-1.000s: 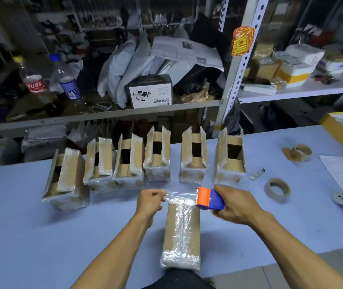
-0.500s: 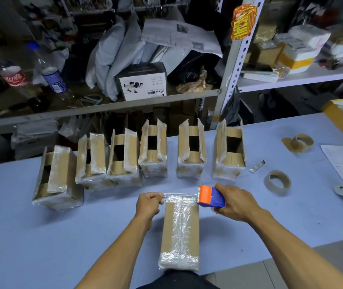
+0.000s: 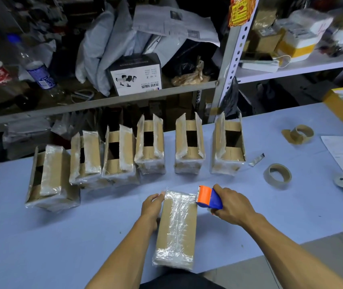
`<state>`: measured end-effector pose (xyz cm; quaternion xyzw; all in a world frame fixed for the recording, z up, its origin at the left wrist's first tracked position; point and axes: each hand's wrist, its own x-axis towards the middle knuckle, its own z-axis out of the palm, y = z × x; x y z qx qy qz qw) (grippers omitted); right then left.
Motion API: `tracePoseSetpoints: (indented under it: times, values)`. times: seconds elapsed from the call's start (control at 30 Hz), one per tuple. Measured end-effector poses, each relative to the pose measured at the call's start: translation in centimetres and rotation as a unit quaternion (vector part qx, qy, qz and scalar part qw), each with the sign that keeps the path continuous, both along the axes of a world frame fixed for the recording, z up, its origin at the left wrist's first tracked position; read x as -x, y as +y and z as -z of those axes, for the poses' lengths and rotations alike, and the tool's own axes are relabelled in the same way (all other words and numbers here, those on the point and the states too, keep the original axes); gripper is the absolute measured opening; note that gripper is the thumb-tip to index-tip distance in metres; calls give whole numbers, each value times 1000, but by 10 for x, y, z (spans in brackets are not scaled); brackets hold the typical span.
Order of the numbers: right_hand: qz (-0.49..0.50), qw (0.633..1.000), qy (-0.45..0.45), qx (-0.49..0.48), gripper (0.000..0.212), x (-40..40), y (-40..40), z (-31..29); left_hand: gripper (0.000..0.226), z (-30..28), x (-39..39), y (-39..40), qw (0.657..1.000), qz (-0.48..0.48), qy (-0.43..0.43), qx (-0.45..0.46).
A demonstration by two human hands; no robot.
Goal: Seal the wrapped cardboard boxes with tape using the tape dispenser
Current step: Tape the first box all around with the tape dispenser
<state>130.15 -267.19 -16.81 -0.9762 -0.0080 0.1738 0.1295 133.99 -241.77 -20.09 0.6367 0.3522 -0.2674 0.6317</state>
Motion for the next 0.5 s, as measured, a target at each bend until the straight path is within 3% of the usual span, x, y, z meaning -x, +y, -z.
tracePoseSetpoints:
  times: [0.07,0.17,0.2,0.3,0.43,0.5]
  values:
    - [18,1000,0,-16,45,4,3,1,39,-2,0,-3,1000,24,4,-5]
    - [27,999,-3,-24,45,7,4,1,45,-5,0,-10,982,65,-79,-161]
    - [29,999,-4,-25,45,8,4,1,48,-9,3,-12,975,89,-107,-172]
    - [33,999,-6,-30,46,8,6,2,47,-14,12,-20,959,203,-142,-141]
    - [31,999,-11,-32,45,10,4,3,28,-11,15,-17,953,202,-179,-136]
    - [16,999,-23,-33,45,10,-1,1,28,-10,13,-15,952,202,-188,-131]
